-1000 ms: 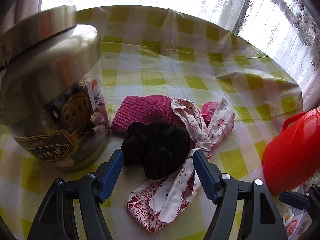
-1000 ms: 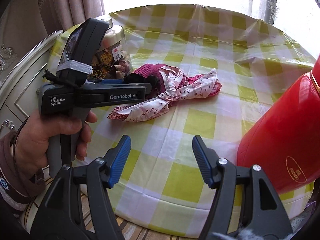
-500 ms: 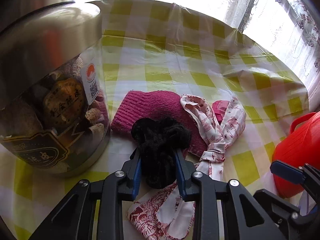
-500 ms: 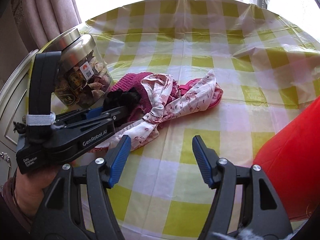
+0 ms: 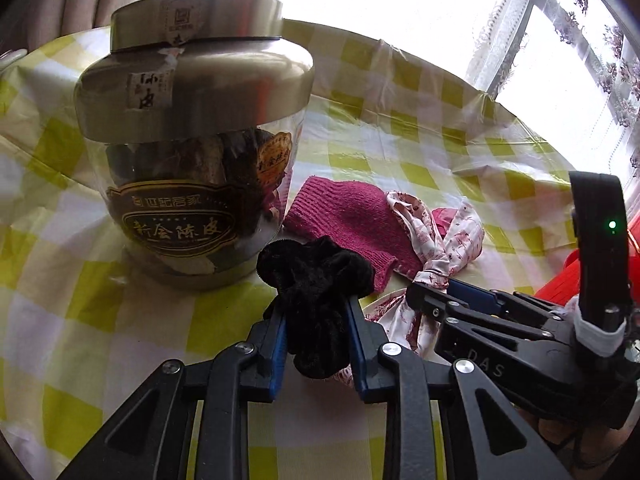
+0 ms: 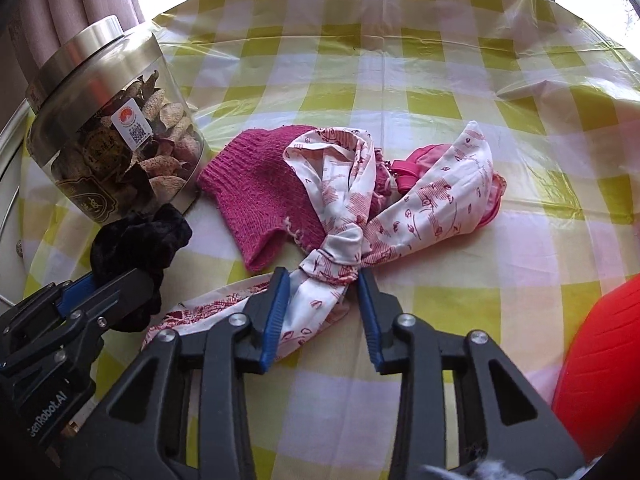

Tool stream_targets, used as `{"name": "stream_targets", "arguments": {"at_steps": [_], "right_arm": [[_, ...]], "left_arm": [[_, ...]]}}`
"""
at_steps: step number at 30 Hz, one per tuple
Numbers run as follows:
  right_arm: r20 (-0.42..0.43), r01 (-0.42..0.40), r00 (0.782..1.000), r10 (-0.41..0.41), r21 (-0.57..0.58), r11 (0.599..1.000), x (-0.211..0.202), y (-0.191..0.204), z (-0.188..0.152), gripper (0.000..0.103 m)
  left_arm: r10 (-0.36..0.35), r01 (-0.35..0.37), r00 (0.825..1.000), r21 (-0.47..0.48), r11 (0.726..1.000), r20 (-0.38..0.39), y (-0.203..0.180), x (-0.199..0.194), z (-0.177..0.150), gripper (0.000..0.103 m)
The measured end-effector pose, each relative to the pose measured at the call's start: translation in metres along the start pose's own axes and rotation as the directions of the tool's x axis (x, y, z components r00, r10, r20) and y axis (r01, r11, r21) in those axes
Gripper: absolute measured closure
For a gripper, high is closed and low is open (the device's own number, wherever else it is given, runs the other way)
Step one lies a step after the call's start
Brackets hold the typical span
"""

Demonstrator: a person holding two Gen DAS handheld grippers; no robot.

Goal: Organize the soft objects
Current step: 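Carry both items over the white box and open both grippers to drop them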

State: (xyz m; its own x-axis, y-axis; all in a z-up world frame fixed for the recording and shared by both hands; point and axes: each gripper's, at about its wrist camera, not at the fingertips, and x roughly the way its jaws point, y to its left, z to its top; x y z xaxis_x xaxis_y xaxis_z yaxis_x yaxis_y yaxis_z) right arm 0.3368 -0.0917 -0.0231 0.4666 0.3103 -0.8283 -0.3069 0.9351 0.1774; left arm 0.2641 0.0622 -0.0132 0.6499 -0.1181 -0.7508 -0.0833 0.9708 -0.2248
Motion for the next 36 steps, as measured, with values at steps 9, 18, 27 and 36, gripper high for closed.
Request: {"name": "stream_targets", "arguments": {"at_steps": [9, 18, 27, 36], "right_arm": [[0.050, 0.009, 0.999, -0.008, -0.024, 1.000, -0.033, -0.008, -0.026, 0.087], [0.133, 0.008, 0.991, 0.002, -0.077, 0.997, -0.107, -0.002, -0.073, 0.088], [0.175, 0.008, 0.985, 0.008, -0.087, 0.996, -0.178, -0.014, -0.121, 0.088], [0.218, 0.098, 0.971, -0.094, -0.008, 0.995, -0.248, -0.070, -0.173, 0.088]], "left_arm": [[-0.024, 0.024, 1.000, -0.017, 1.000, 0.017, -0.002, -0.022, -0.016, 0.076], [-0.061, 0.062, 0.998, -0.034, 0.998, 0.035, -0.010, -0.055, -0.042, 0.076], [-0.105, 0.106, 0.991, -0.012, 0.994, 0.079, -0.037, -0.101, -0.074, 0.076], [-0.203, 0.194, 0.976, 0.121, 0.974, 0.073, -0.107, -0.135, -0.102, 0.076]]}}
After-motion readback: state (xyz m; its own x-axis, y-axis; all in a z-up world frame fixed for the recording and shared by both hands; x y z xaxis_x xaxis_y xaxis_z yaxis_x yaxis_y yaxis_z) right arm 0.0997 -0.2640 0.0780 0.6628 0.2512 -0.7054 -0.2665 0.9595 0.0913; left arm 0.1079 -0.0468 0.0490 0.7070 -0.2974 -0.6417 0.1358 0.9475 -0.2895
